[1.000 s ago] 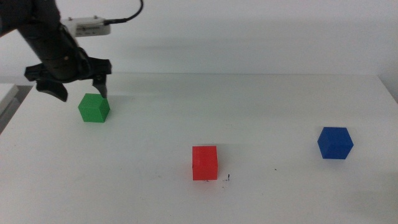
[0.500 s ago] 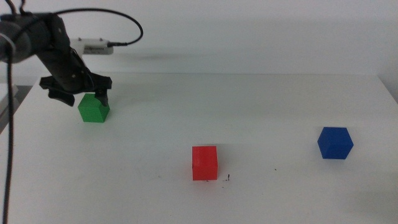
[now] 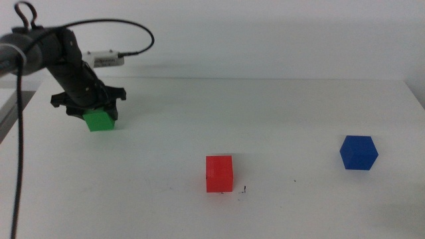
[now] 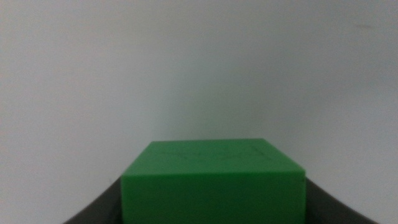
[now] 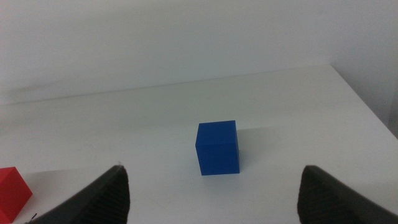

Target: Stack red cubes first, then green, then blue cubes in a specific spot.

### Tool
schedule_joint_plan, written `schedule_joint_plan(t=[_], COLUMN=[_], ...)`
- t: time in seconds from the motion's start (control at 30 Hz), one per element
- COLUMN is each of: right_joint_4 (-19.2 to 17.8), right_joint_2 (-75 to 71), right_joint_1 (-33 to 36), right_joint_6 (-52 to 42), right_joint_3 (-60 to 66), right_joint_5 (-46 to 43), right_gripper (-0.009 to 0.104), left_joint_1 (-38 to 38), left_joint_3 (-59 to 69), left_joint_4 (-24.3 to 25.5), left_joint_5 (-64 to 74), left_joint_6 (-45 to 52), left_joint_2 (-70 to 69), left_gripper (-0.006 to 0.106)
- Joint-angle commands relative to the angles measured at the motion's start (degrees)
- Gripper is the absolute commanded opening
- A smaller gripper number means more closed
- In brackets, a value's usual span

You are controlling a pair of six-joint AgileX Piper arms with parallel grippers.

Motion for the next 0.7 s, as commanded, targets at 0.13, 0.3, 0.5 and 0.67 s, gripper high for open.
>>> schedule_joint_plan(t=[0.13,0.3,0.5,0.67], right_joint_4=[-0.58,-0.58,-0.58,-0.58], right_joint_2=[-0.26,-0.26,-0.26,-0.26], right_joint_1=[-0.21,-0.21,-0.21,-0.21], right_joint_6=[-0.22,-0.22,-0.22,-0.22], right_joint_3=[0.24,0.24,0.24,0.24], right_joint_5=[-0.42,-0.42,-0.42,-0.42], right_gripper=[0.088,0.088,0.088,0.088], left_joint_1=[-14.66,-29.99,-37.44,-37.85], left_joint_3=[8.95,9.25,9.35,9.35], left_joint_4=[5.18,9.25,10.63,9.95], left_joint_5=[2.68,4.61,4.16,3.45], left_joint_6=[-19.15,-32.31,-42.08,-42.18], left_joint_2=[-16.02,-18.69,-16.25,-14.69], left_gripper=[-0.001,-0.001,-0.001,-0.001])
